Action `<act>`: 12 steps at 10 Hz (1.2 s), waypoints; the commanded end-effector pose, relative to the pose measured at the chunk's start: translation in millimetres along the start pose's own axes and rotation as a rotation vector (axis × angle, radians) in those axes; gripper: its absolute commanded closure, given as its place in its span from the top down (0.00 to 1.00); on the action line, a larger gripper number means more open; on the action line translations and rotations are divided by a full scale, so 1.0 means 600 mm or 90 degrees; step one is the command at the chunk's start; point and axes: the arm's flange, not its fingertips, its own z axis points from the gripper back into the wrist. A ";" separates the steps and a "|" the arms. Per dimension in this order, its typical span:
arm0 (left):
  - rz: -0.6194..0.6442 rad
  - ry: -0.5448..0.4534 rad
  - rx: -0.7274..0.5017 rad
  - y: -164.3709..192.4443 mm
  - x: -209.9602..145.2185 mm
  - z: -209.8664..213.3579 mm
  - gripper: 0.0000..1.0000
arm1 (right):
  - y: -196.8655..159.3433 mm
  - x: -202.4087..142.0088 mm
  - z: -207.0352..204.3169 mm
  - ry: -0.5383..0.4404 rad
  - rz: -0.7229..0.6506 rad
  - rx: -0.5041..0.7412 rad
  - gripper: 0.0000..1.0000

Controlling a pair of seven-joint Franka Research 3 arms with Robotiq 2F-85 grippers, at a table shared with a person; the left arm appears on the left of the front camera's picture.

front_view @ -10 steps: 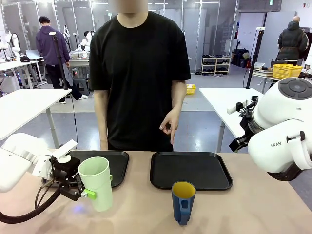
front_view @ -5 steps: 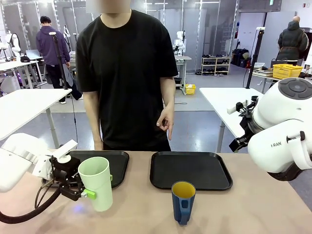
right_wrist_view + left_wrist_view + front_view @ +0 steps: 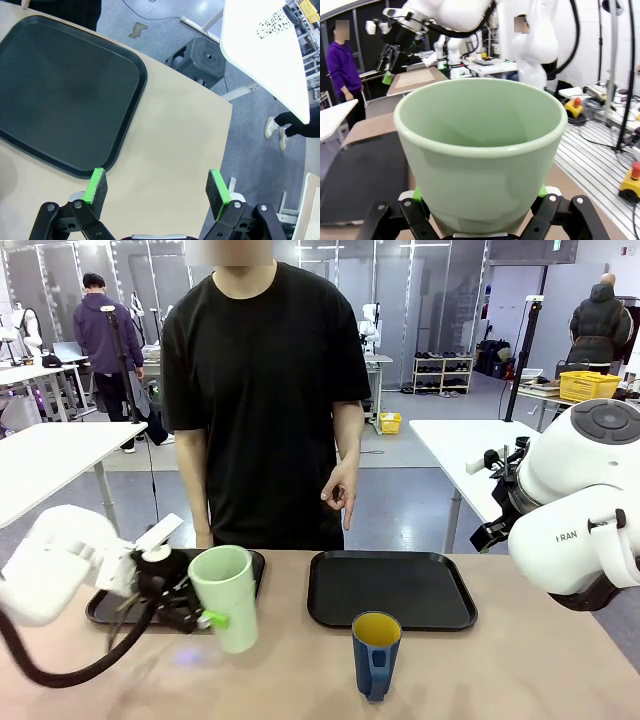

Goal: Sort and store the cups by type.
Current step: Place the picked Reusable plastic cup into the Flat Tray indicated by the person.

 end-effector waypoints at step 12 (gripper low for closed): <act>0.006 0.001 0.127 0.321 -0.045 -0.237 0.87 | 0.000 -0.002 -0.002 0.001 0.007 -0.001 1.00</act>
